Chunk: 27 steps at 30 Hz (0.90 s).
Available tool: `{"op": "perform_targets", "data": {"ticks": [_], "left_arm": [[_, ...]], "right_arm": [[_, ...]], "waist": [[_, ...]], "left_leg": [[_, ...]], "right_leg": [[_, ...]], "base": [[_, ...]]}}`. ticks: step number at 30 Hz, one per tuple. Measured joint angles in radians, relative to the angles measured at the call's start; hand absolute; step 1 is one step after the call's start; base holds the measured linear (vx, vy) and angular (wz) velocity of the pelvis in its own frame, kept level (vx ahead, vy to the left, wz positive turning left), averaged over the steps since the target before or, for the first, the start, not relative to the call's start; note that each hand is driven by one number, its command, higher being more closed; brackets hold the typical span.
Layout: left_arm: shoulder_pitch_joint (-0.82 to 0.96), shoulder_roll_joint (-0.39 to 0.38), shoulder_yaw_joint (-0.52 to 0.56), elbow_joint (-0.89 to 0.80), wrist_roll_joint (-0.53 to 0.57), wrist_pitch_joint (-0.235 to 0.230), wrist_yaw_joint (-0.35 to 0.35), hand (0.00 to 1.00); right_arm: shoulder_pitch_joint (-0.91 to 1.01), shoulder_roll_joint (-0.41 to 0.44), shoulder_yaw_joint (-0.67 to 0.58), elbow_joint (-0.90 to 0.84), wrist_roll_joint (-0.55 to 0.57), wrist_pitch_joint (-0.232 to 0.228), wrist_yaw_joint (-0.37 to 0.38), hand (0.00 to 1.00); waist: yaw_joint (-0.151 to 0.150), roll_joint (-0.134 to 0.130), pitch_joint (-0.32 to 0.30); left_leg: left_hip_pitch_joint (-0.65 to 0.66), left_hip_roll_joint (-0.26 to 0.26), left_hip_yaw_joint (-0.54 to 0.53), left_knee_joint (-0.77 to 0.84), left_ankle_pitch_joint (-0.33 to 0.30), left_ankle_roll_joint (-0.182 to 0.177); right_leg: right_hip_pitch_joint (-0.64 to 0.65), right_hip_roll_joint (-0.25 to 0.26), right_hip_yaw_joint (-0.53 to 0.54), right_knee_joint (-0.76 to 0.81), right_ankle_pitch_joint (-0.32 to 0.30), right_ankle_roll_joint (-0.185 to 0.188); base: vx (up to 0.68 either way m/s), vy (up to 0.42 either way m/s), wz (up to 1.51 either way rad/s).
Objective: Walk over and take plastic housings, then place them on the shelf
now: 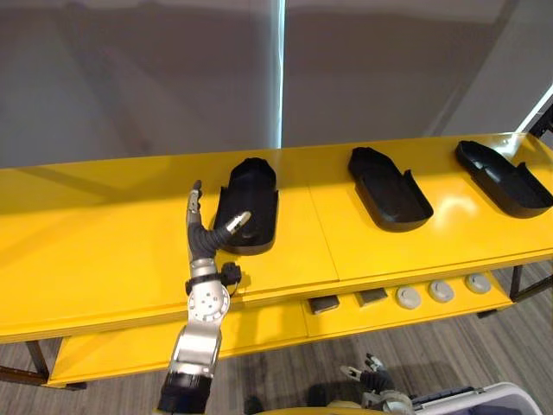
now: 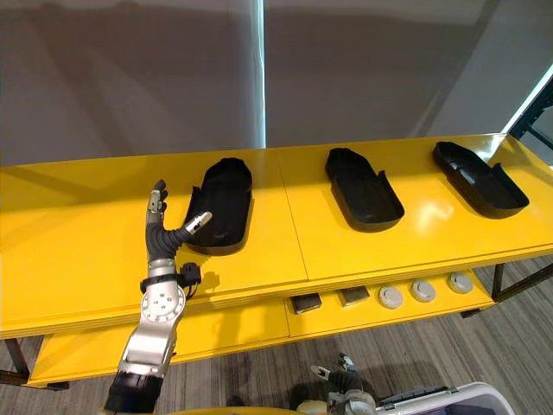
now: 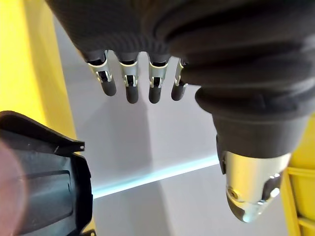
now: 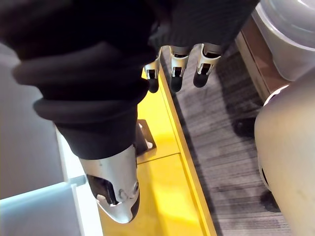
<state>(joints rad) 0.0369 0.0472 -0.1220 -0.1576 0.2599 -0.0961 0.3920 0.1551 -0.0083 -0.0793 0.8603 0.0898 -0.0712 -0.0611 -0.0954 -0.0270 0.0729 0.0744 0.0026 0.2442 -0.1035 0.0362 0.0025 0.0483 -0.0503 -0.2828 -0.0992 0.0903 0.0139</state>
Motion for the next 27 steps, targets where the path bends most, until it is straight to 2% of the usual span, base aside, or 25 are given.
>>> {"op": "perform_targets", "data": {"ticks": [6,11,16,21,27], "left_arm": [[0.134,0.015,-0.062,-0.021,0.039,-0.031,-0.082,1.00],[0.183,0.017,-0.072,-0.006,0.108,-0.034,-0.106,1.00],[0.181,0.017,-0.074,0.066,0.170,-0.027,-0.108,1.00],[0.160,0.018,-0.081,0.134,0.201,-0.001,-0.106,1.00],[0.015,0.021,-0.081,0.211,0.226,0.026,-0.100,1.00]], "right_arm": [[-0.001,-0.001,0.001,0.018,0.001,-0.018,0.004,0.00],[-0.001,-0.001,0.001,0.018,0.001,-0.019,0.008,0.00],[-0.001,-0.001,0.002,0.018,0.000,-0.018,0.017,0.00],[-0.001,0.000,0.007,0.017,-0.001,-0.017,0.017,0.00],[-0.008,-0.001,0.008,0.015,-0.003,-0.008,0.017,0.00]], "waist": [[0.004,-0.002,-0.001],[0.007,-0.003,-0.001],[0.008,-0.008,-0.005],[0.006,-0.011,-0.008],[-0.001,-0.008,-0.006]], "left_leg": [[-0.007,-0.003,0.002,0.000,-0.005,-0.002],[-0.012,-0.003,0.006,0.000,-0.010,0.003],[-0.024,-0.004,0.010,0.000,-0.012,0.006],[-0.030,-0.003,0.021,0.000,-0.013,0.007],[-0.029,-0.002,0.032,0.001,-0.015,0.007]], "right_leg": [[-0.001,-0.004,-0.002,-0.002,-0.011,0.005],[-0.003,-0.004,0.005,-0.003,-0.014,0.009],[-0.021,-0.004,0.009,0.000,-0.015,0.012],[-0.034,-0.003,0.015,0.000,-0.010,0.014],[-0.038,-0.002,0.026,0.000,-0.010,0.013]], "base": [[-0.03,0.023,0.02],[-0.01,0.012,-0.01],[0.04,0.016,-0.03],[0.07,0.011,-0.05],[0.03,0.007,-0.06]]}}
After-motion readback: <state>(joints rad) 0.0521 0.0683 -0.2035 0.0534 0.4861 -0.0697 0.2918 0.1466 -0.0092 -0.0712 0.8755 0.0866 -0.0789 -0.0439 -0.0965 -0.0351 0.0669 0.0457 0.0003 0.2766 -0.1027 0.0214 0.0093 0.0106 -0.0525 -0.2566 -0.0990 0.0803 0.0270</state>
